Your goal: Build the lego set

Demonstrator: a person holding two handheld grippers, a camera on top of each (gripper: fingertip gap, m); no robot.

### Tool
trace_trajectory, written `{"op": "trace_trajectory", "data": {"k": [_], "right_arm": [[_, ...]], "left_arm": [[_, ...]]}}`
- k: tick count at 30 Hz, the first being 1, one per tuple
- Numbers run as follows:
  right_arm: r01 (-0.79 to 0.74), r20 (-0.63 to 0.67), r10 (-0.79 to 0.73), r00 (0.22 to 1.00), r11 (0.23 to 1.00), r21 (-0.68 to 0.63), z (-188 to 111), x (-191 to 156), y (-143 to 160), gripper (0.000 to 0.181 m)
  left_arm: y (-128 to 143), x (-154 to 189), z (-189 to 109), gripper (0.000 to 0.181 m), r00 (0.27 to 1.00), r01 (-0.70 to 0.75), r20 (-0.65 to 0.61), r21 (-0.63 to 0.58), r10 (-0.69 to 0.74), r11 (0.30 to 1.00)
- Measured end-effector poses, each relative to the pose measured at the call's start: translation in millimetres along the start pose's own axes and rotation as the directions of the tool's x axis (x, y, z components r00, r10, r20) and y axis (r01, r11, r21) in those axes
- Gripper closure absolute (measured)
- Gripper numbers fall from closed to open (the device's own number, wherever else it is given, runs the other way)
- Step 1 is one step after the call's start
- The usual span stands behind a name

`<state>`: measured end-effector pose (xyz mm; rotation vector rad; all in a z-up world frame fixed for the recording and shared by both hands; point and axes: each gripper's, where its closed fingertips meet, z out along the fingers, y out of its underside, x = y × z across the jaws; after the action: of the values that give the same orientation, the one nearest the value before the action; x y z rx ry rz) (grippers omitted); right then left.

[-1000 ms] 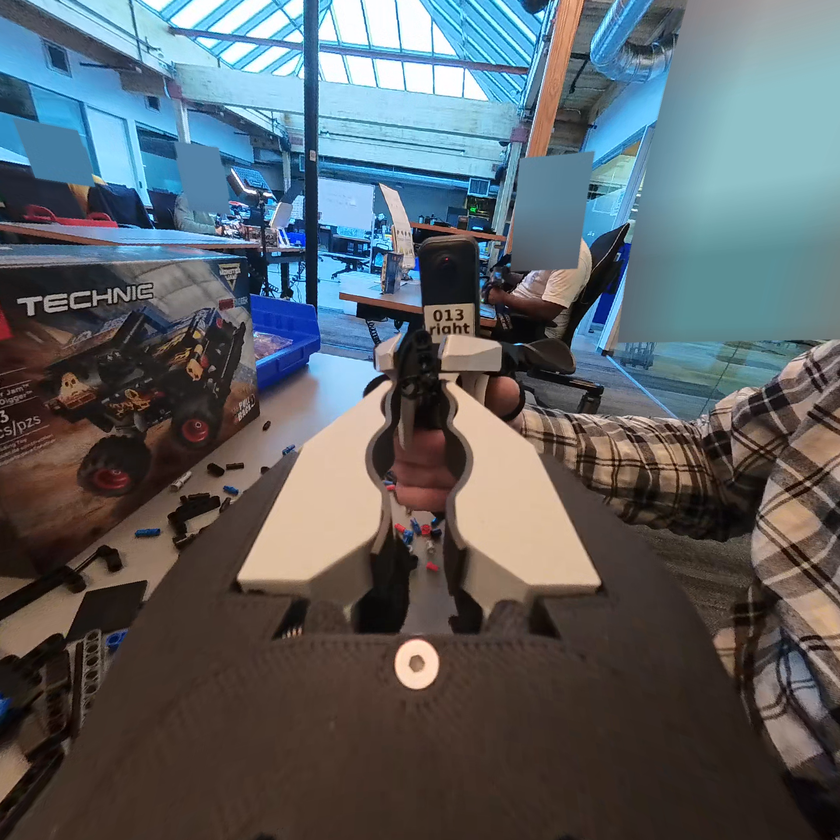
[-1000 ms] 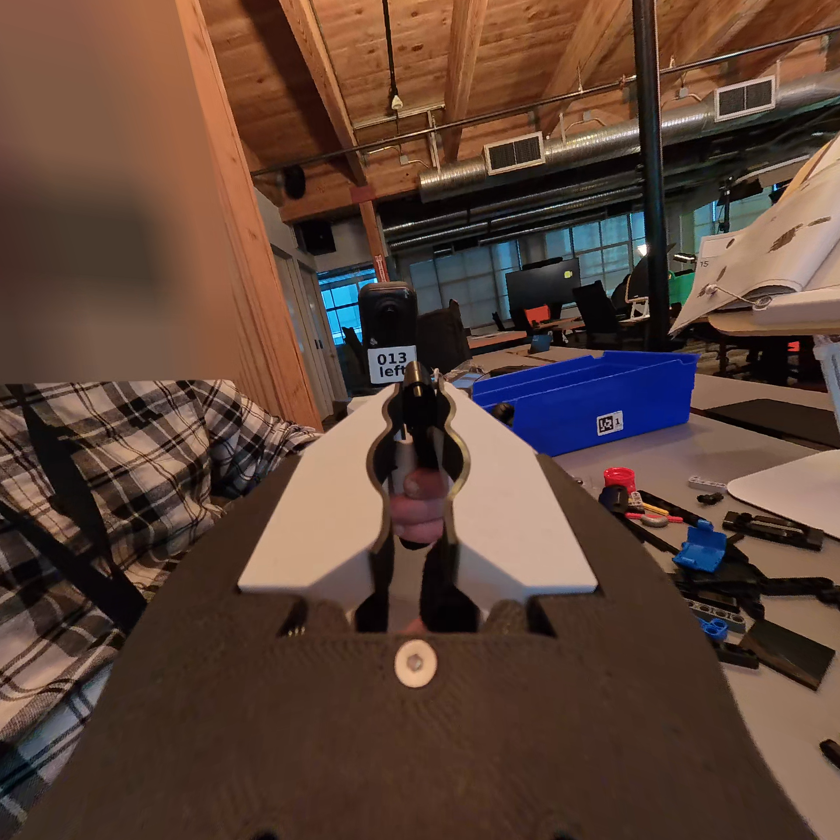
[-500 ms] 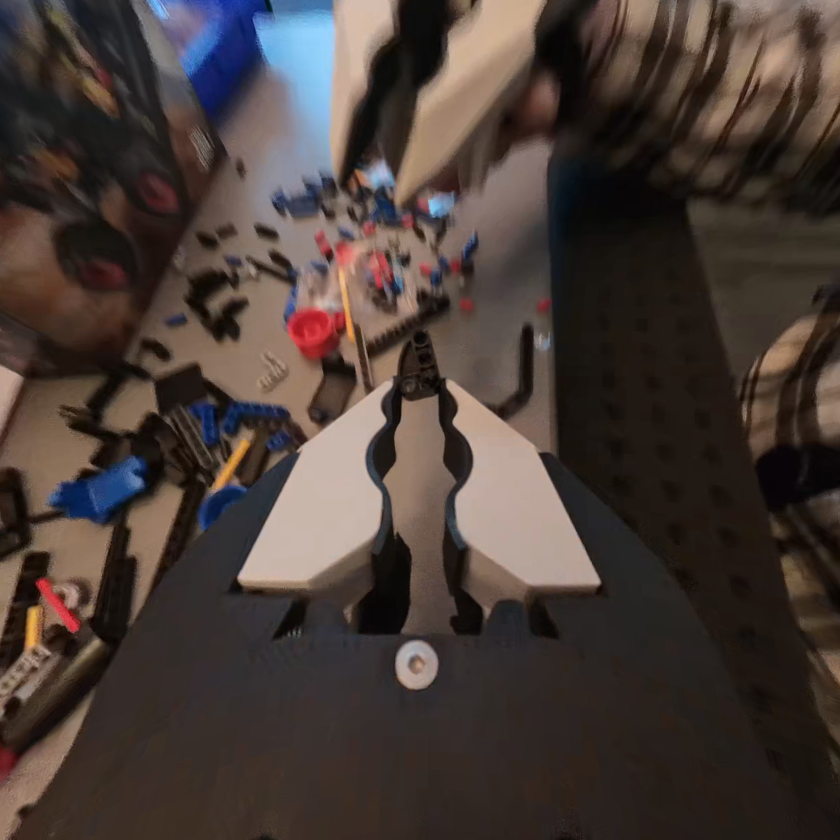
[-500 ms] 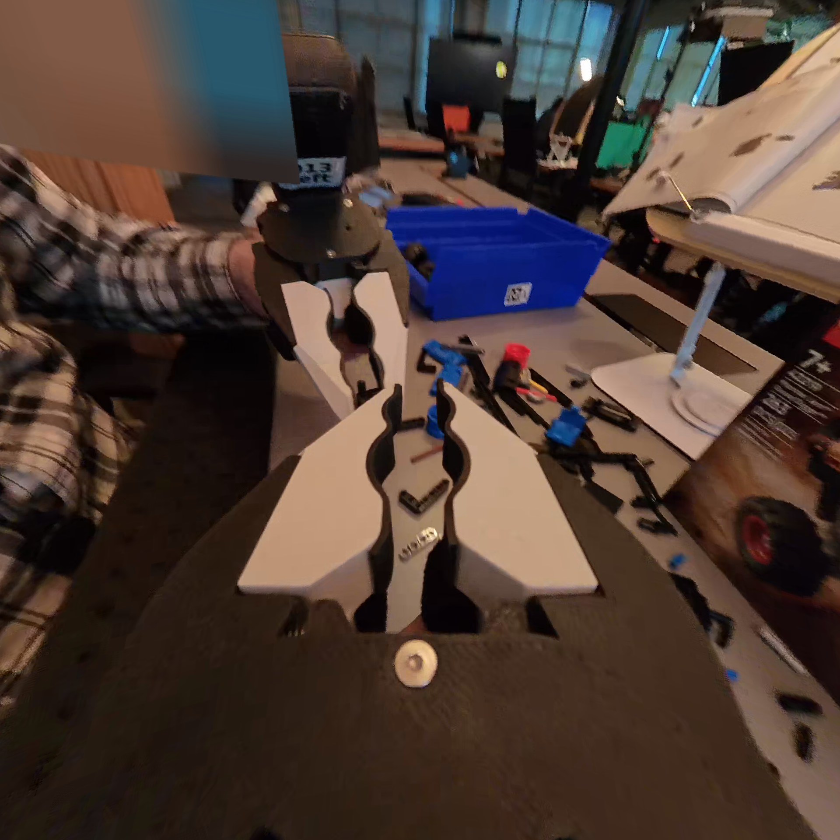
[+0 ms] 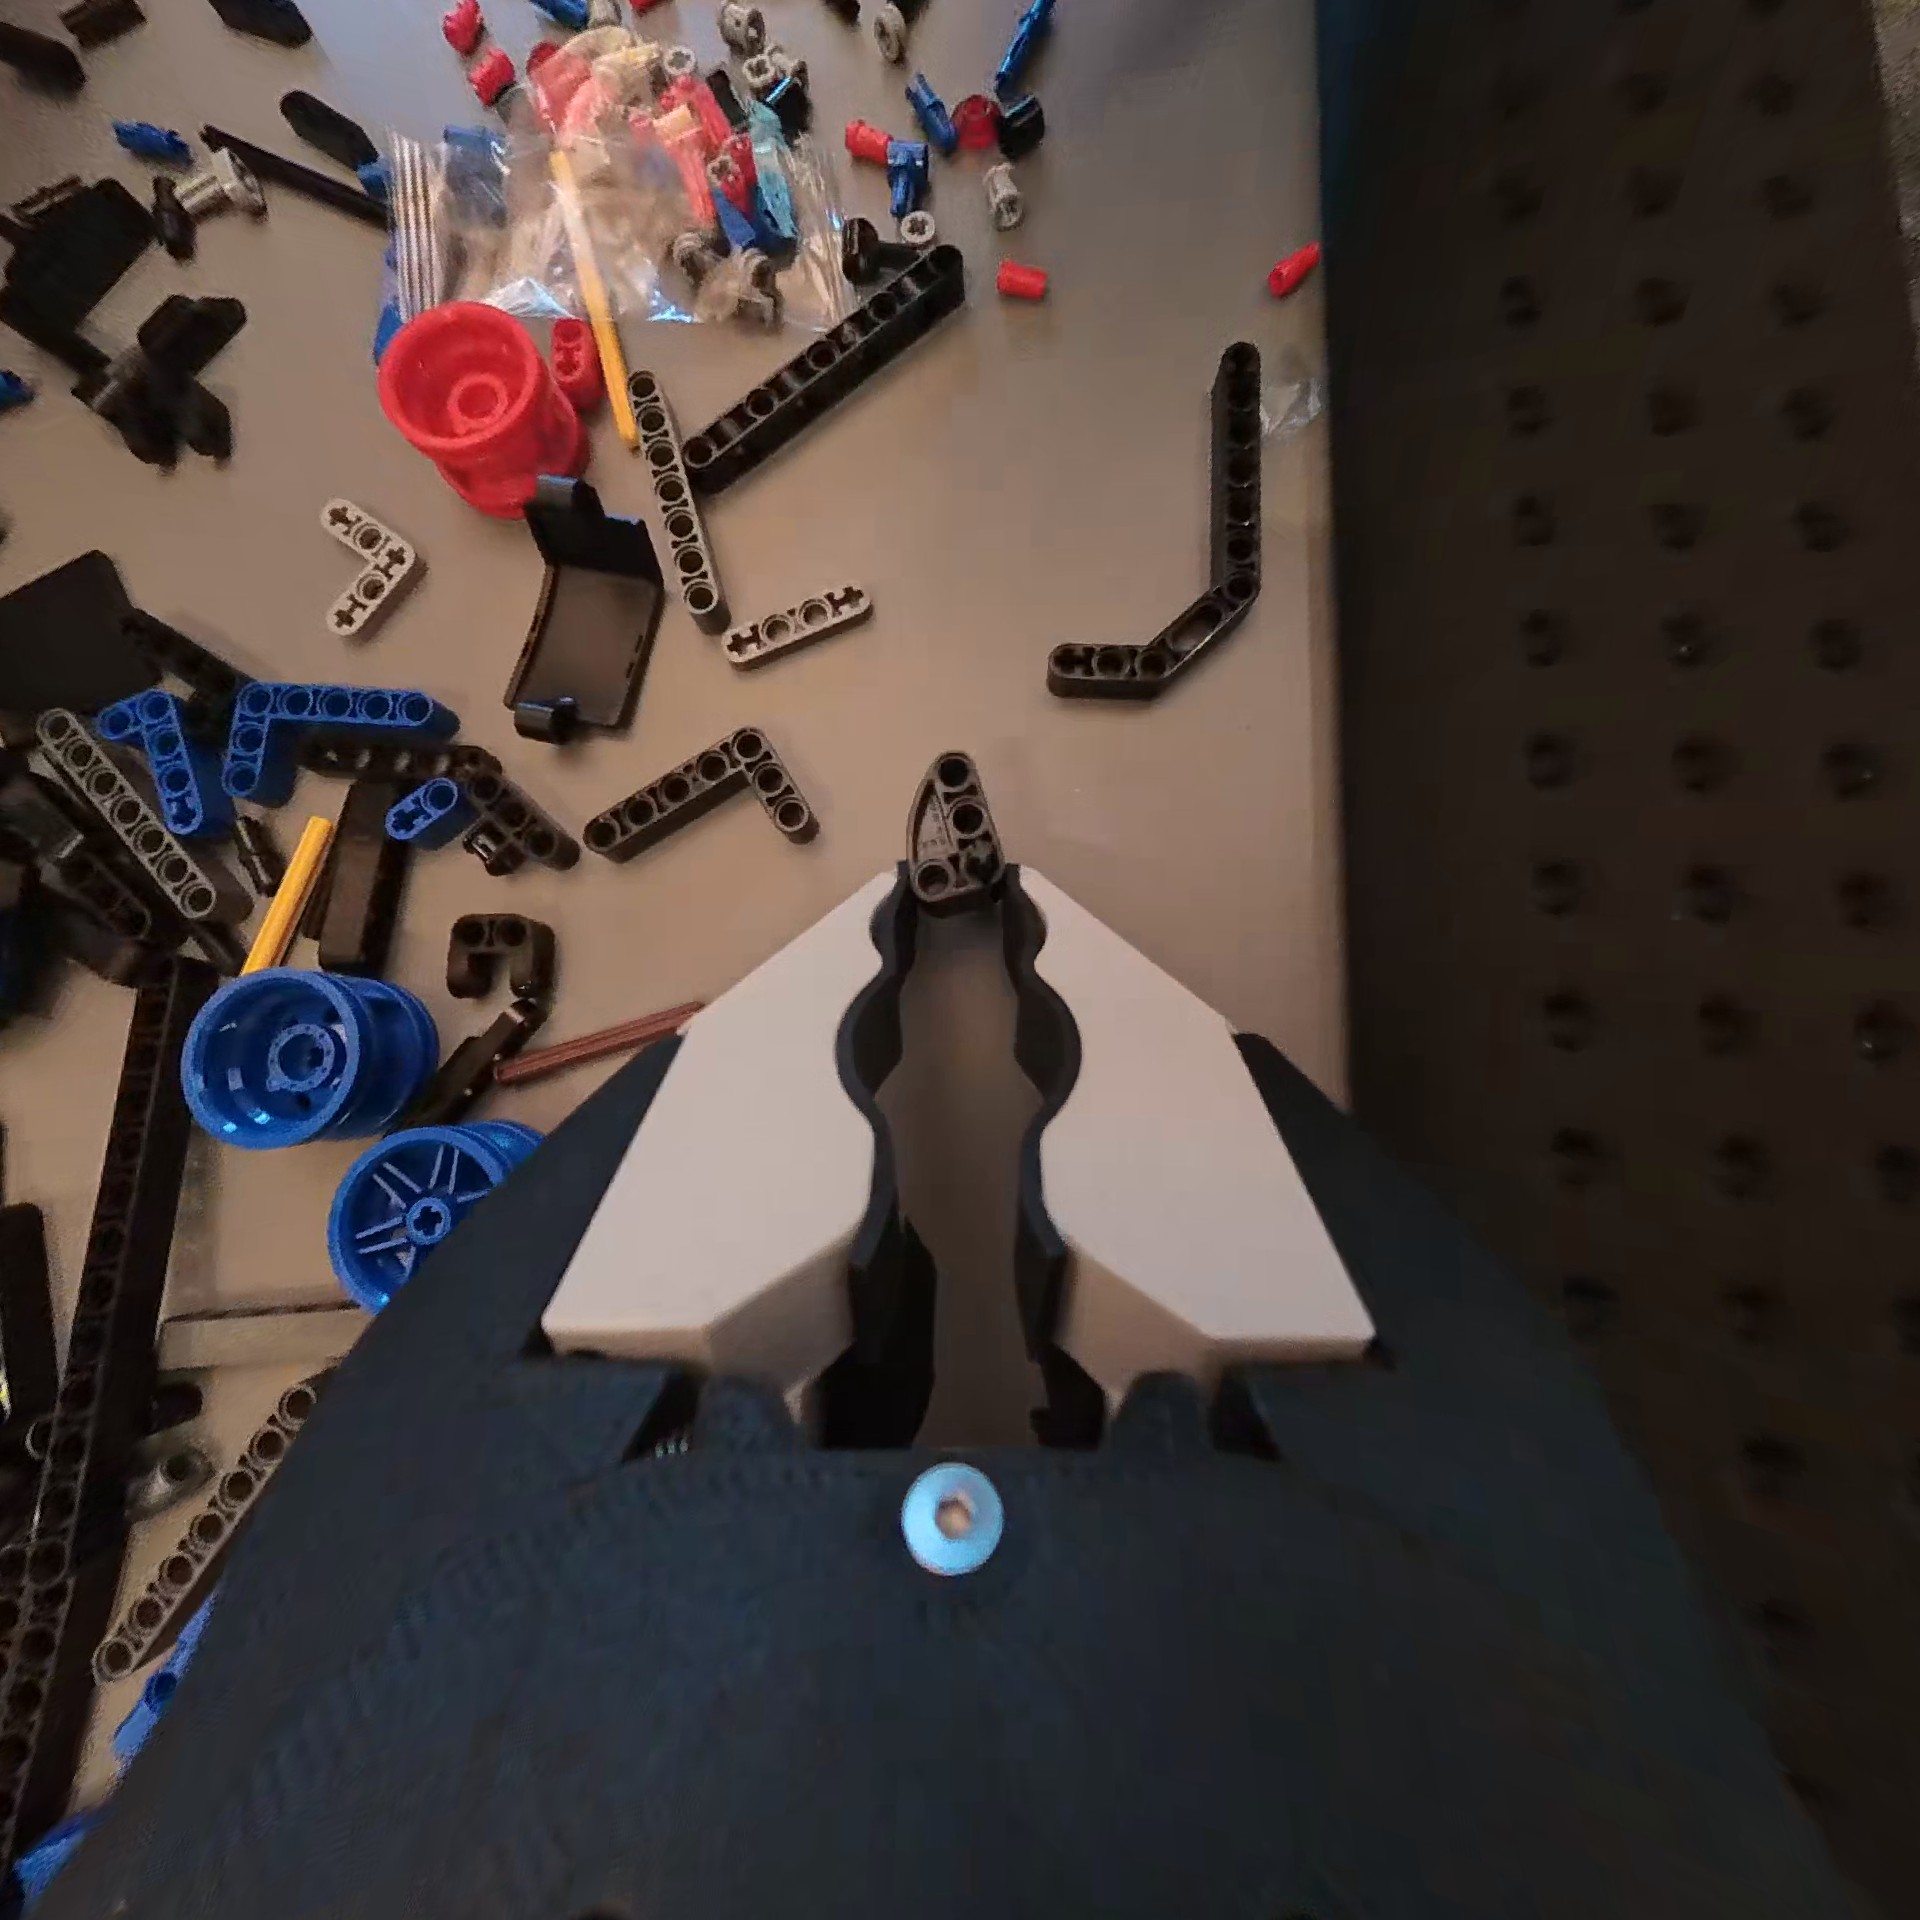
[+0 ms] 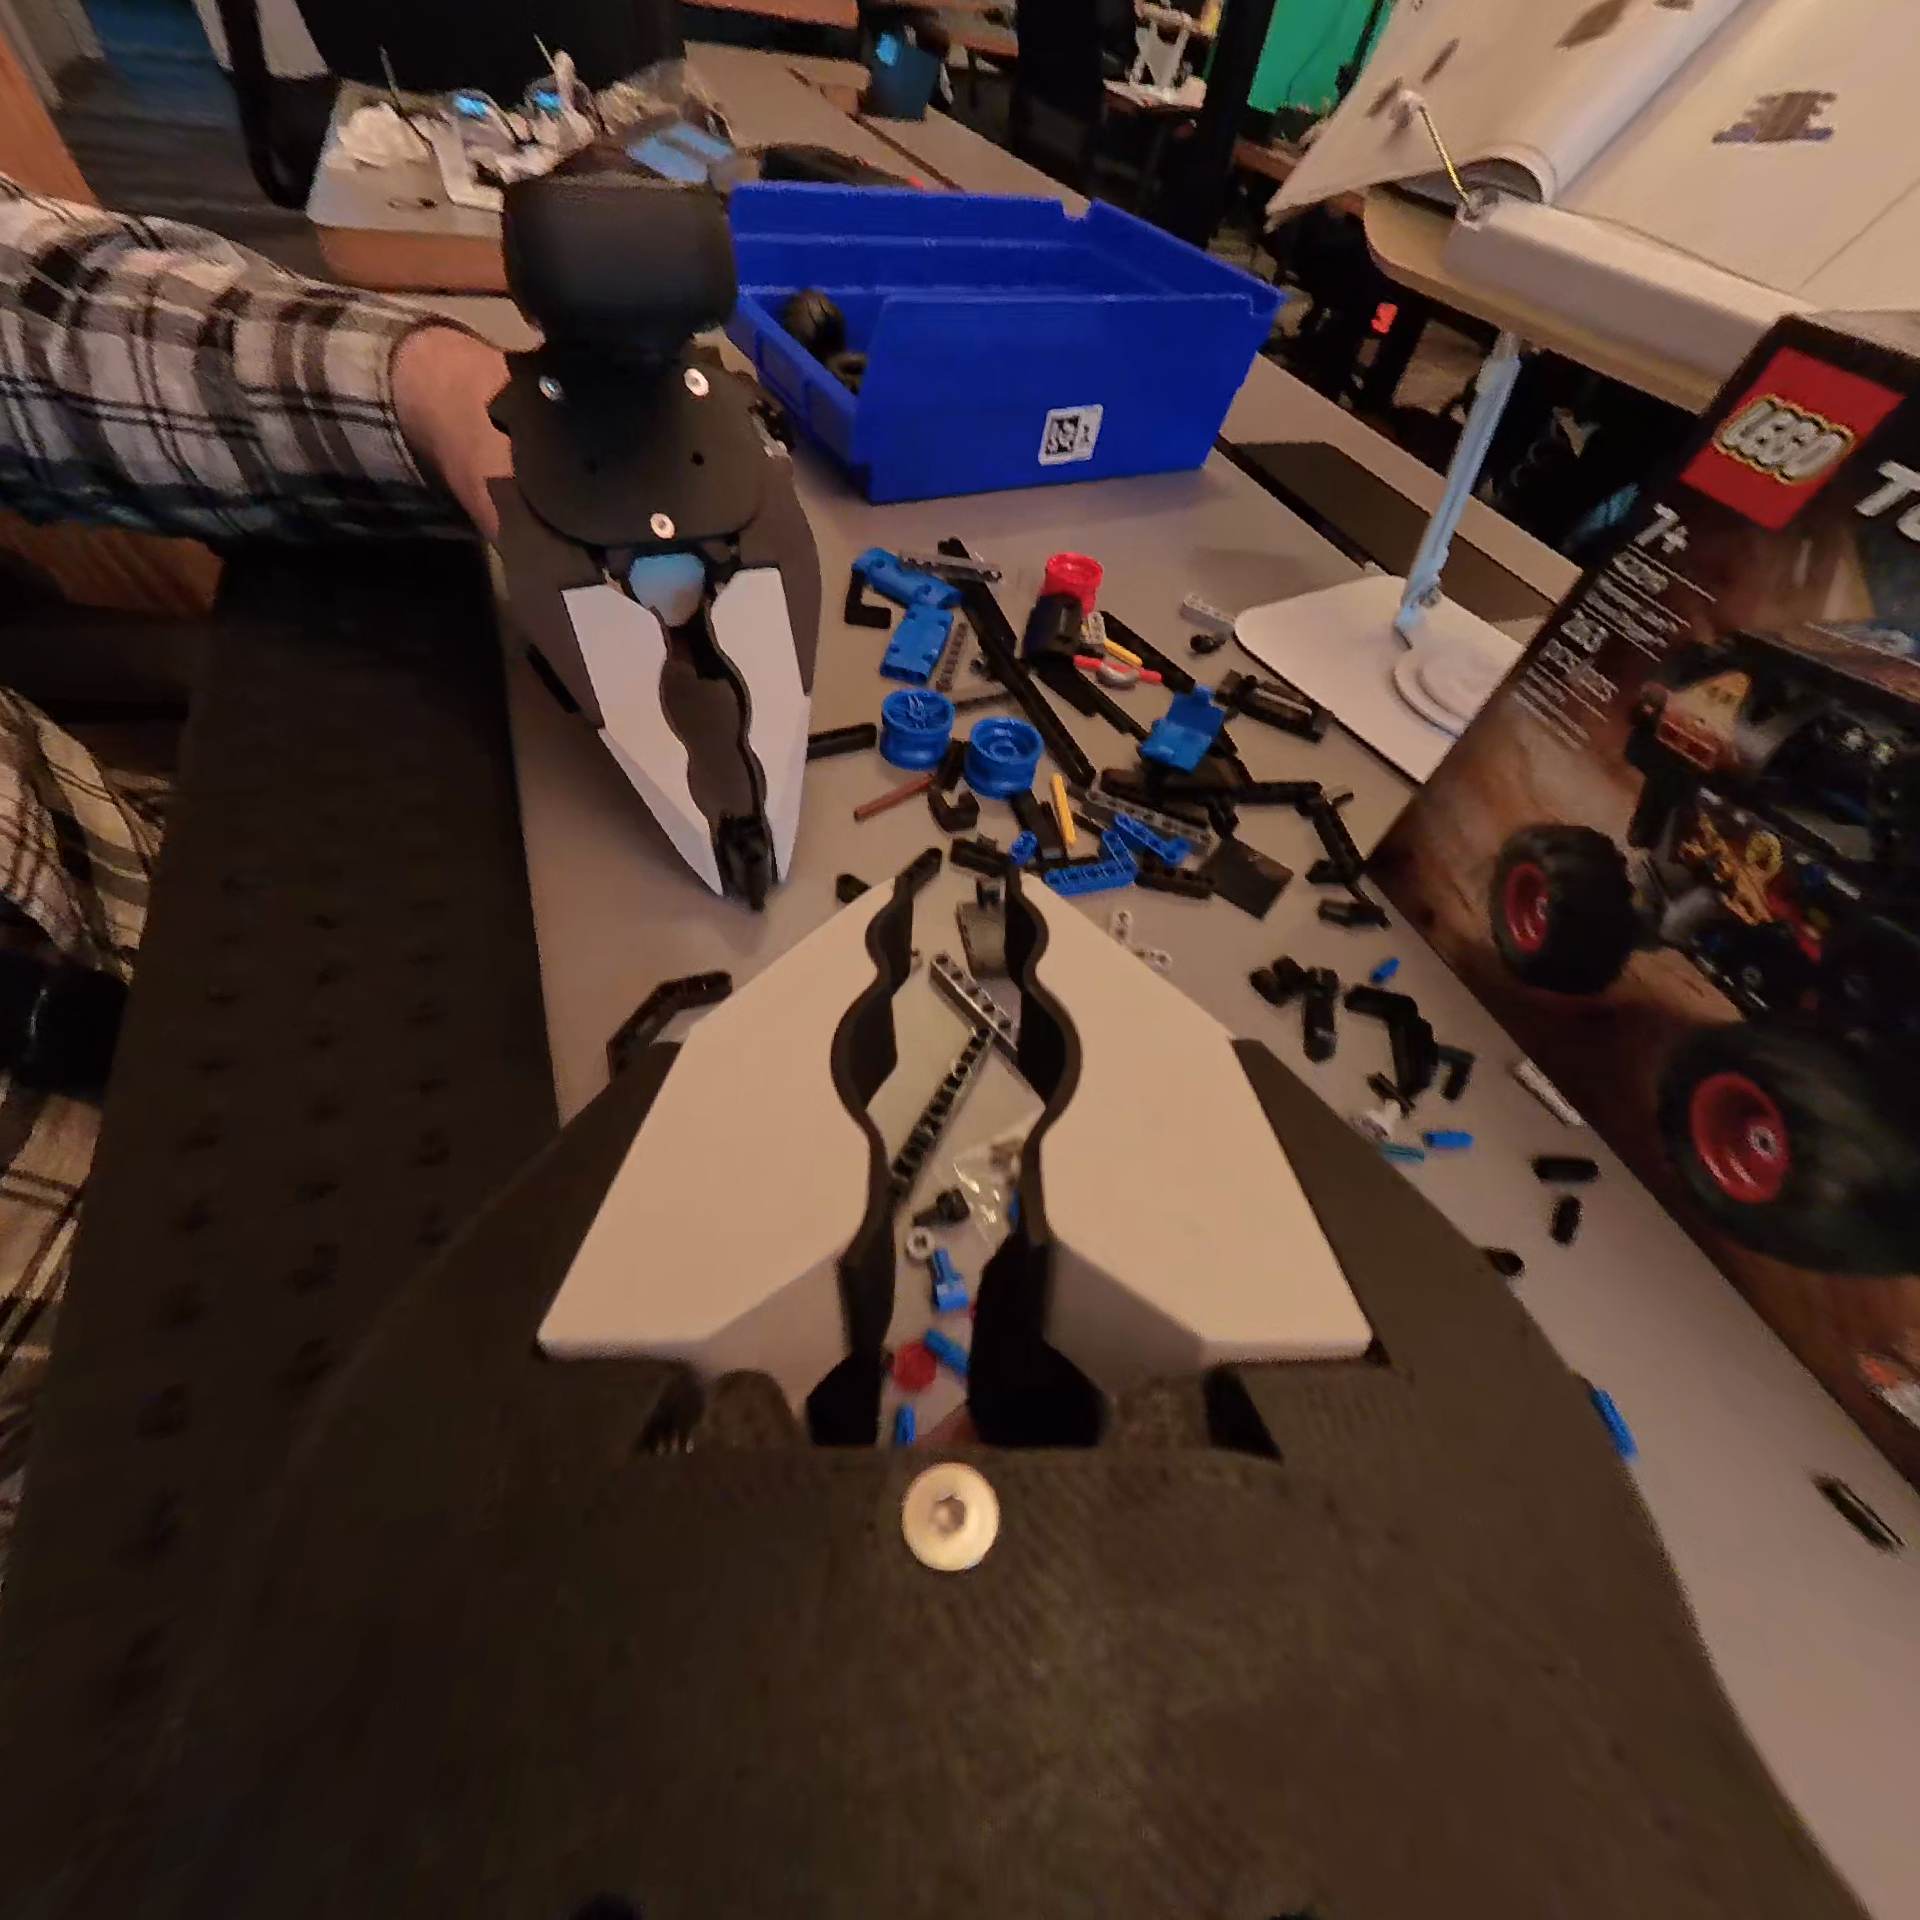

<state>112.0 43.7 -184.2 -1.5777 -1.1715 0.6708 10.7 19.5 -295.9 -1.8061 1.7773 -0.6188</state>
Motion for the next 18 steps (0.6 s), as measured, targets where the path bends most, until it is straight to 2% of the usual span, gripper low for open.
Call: {"op": "trace_trajectory", "data": {"k": [9, 14, 18], "right_arm": [[-0.027, -0.115, 0.005, 0.993, 0.982, -0.188, -43.9, 20.6, 37.4, 0.169], [-0.032, -0.119, -0.007, 0.993, 0.946, -0.322, -60.8, 19.5, 64.1, 0.170], [-0.032, -0.066, 0.005, 0.998, 0.908, -0.418, -62.6, 8.1, 90.5, 0.171]], "left_arm": [[-3.2, -2.2, 1.8, 0.165, 0.999, -0.026, 0.032, 0.049, 0.024, 0.998], [-4.0, -4.1, 2.3, 0.161, 0.999, -0.021, 0.037, 0.063, 0.018, 0.998], [-3.8, -5.3, 2.0, 0.158, 0.999, -0.011, 0.036, 0.071, 0.008, 0.997]]}}
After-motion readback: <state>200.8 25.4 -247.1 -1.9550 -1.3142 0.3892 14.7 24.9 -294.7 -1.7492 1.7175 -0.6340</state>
